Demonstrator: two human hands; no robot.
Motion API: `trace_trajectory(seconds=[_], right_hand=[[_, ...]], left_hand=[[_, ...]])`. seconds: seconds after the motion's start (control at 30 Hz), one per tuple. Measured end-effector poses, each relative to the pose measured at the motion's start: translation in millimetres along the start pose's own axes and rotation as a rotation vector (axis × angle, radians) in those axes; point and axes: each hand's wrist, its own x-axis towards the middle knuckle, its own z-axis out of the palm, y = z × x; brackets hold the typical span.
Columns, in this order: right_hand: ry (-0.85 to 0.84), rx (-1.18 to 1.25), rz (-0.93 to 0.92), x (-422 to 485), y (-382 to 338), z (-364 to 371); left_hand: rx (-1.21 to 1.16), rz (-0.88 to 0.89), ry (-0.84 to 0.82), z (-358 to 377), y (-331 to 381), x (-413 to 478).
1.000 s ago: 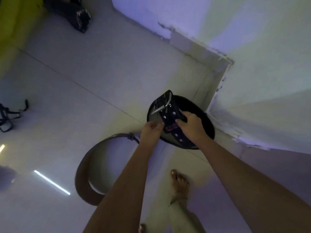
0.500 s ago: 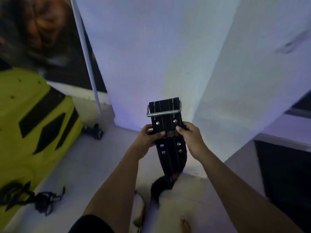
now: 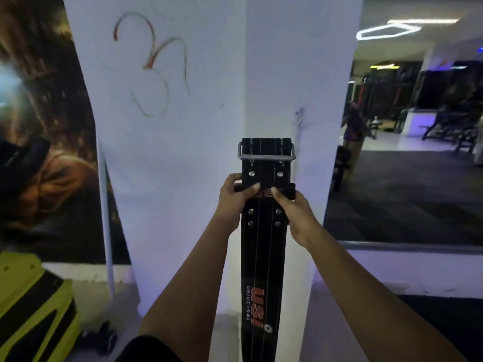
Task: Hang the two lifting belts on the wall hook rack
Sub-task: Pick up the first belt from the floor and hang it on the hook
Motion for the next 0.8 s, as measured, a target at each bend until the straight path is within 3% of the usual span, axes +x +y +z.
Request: trace_trajectory(seconds=[0.13, 0.33, 0.5, 0.63, 0.8], right_hand=[[0.067, 0.08, -0.061, -3, -53, -20], [-0.011, 0.12, -0.165, 3, -146, -40], [-0.006, 0.143, -0.068, 0, -175, -49], [0.157, 0.185, -0.141, 0, -192, -55], [0.191, 0.158, -0.19, -2, -198, -63]], left_hand=[[-0.073, 0.13, -0.011, 40, 37, 2], [-0.099, 0.266, 0.009, 84, 87, 8], [0.01, 0.328, 0.011, 114, 134, 23], [0.08, 0.309, -0.099, 122, 122, 13], [0.079, 0.248, -0.209, 122, 97, 2]])
